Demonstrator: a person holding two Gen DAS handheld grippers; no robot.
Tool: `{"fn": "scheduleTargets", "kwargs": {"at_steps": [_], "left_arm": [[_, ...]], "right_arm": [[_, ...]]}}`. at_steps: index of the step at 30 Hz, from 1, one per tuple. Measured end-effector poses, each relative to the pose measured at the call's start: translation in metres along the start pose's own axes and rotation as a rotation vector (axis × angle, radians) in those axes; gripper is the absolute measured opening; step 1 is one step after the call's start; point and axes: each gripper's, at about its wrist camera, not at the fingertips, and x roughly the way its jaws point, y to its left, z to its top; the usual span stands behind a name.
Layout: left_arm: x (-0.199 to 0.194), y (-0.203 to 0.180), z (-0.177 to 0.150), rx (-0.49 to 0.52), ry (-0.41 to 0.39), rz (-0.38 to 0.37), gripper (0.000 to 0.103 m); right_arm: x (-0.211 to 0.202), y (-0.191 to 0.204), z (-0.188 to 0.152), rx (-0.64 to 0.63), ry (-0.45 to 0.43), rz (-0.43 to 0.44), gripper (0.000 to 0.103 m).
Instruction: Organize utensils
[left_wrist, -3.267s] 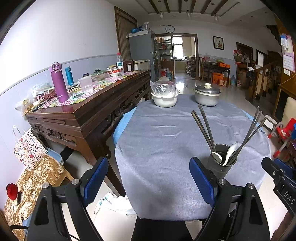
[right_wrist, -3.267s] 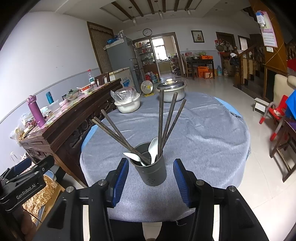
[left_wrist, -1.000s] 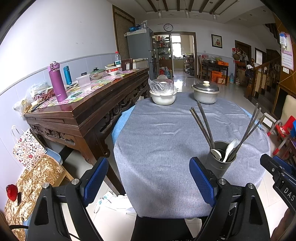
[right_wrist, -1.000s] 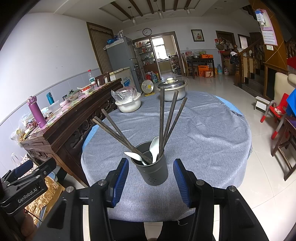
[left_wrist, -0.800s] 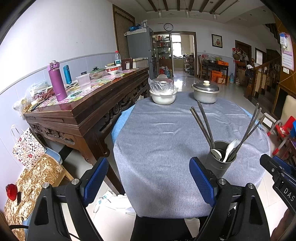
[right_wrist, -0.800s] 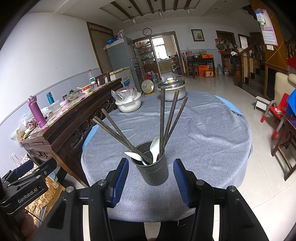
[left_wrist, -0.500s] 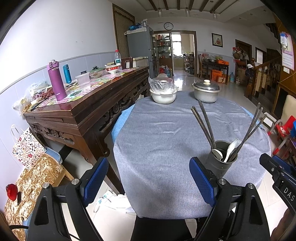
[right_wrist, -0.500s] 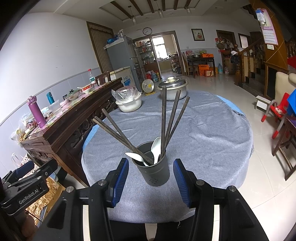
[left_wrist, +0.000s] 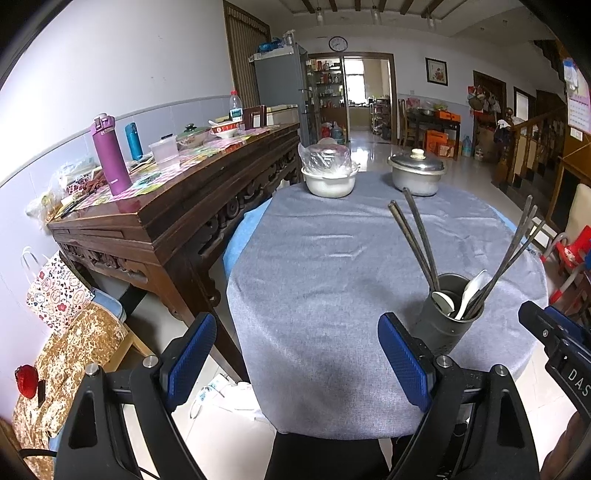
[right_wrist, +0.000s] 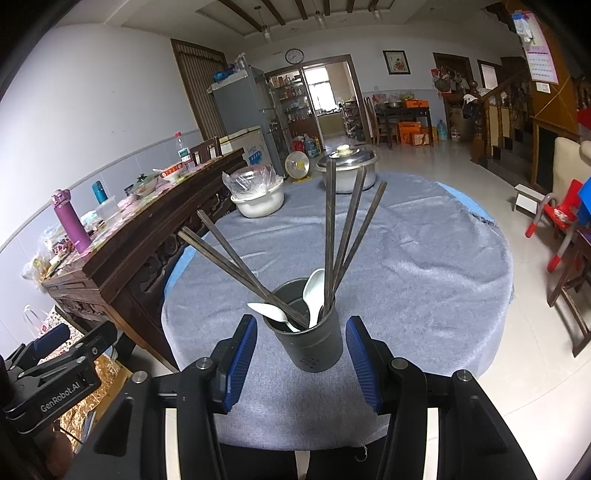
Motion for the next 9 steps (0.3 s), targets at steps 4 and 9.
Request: {"fn": "scheduleTargets", "kwargs": {"at_steps": [4,9], "left_arm": [[0.017,-0.006,-0.001,0.009,0.025,-0.001,0.09],[0.059,-0.015,0.005,0.022,0.074,-0.036,0.09]], "right_arm": [[0.016,-0.011,-0.003,0.01,0.031,-0.011,0.054],[0.047,-0.05,0.0,0.038,0.059,-0.101,0.054]]}}
